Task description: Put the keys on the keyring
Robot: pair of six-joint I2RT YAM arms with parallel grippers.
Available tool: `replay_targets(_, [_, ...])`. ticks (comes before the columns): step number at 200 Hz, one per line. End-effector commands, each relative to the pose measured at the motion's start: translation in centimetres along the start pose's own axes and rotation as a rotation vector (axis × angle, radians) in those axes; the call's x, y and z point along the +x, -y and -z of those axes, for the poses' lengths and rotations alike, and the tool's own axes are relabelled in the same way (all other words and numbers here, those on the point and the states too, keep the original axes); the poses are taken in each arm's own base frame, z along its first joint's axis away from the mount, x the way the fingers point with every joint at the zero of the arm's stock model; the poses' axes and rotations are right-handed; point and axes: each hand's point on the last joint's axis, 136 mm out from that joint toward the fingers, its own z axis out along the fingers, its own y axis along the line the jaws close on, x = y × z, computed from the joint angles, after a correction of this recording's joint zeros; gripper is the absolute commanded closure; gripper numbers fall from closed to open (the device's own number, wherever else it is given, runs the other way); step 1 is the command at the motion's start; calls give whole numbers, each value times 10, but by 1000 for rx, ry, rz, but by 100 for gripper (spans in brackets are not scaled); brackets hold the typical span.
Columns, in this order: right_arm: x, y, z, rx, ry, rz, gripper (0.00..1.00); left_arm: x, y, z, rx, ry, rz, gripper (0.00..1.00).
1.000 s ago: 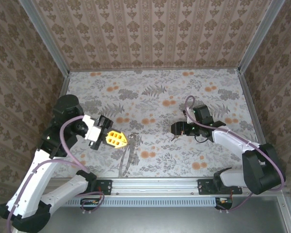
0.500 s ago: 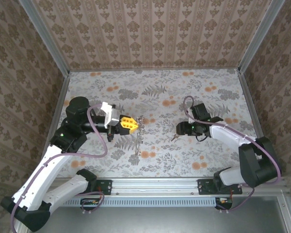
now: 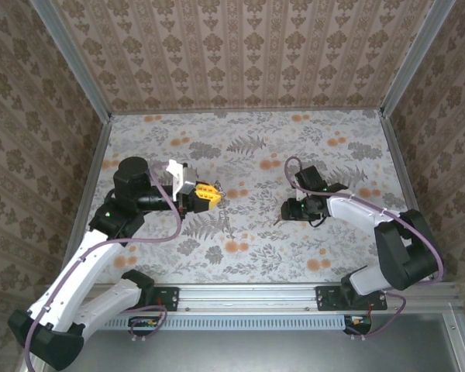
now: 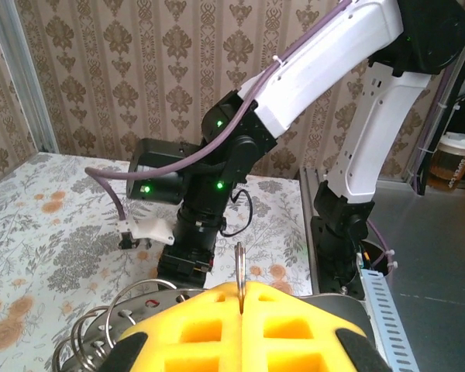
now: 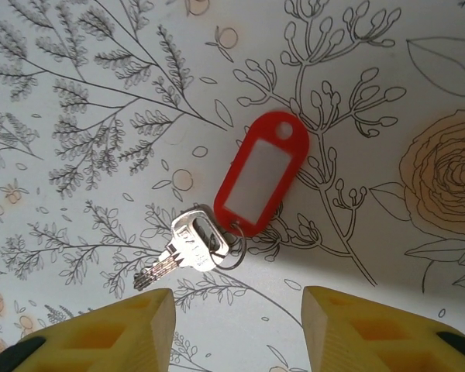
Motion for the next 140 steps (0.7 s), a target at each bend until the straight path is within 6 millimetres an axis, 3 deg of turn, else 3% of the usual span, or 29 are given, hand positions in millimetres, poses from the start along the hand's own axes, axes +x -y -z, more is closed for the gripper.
replay_targets(1, [5,2,-11,14,-36,-23,53,-10,7,2,32,41,-29,100])
replay_targets(38, [4,-2,-23,-14,-46,-41,60,-11,10,3,45,47,-38,100])
replay_targets(140, [3,-1,-19,-11,-15,-30,83,-6,7,0,48,35,-20,100])
